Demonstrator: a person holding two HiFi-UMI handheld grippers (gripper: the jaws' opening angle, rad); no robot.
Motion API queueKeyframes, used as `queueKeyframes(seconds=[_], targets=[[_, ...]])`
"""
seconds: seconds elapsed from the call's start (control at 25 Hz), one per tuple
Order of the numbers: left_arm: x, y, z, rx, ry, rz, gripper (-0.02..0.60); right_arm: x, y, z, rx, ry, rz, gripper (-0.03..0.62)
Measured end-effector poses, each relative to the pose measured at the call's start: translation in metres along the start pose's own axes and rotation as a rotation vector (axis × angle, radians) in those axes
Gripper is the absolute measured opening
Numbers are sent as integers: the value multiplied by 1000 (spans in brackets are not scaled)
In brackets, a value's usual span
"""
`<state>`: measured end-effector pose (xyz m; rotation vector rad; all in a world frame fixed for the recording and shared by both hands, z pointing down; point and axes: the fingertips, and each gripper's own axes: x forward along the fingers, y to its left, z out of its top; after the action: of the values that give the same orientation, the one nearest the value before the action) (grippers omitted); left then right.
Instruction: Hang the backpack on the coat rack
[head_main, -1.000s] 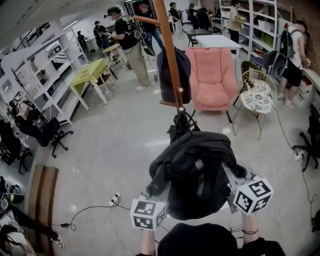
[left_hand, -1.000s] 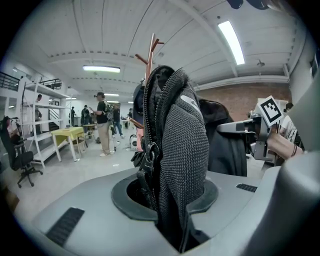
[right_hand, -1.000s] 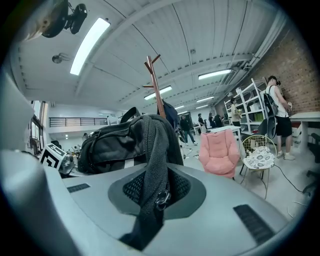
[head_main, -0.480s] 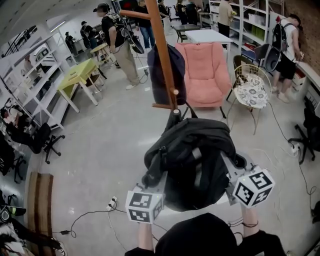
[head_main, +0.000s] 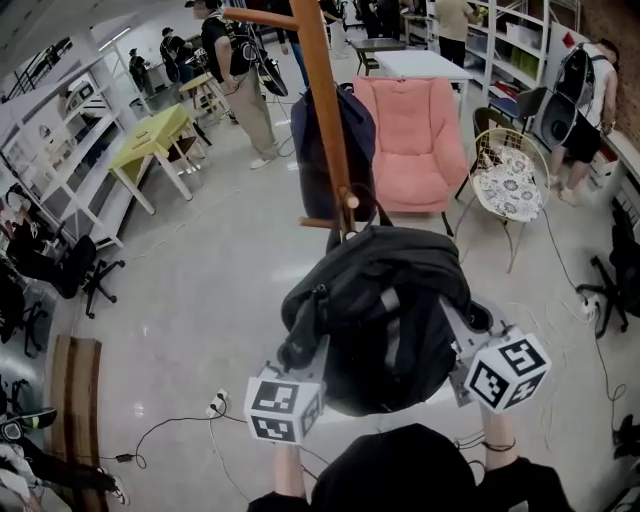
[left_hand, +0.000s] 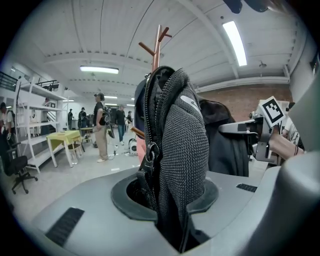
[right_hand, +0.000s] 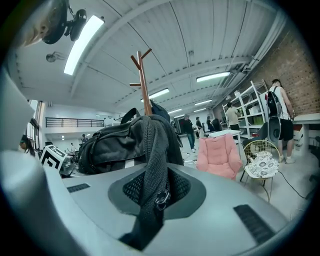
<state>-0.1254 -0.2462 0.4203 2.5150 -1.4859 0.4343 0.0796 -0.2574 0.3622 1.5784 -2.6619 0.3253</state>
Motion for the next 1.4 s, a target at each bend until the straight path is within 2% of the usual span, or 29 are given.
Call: queueKeyframes(seconds=[0.28,0.56,1.4], targets=[[30,7,4,-39,30,39,112,31,-26,2,14,49,39,37],[50,11,-10,-83,62,71,112,55,-41,-12,24,100,85,37],[75,22,-43,-130,105,59,117,83,-56,-42,31,143,71,37]])
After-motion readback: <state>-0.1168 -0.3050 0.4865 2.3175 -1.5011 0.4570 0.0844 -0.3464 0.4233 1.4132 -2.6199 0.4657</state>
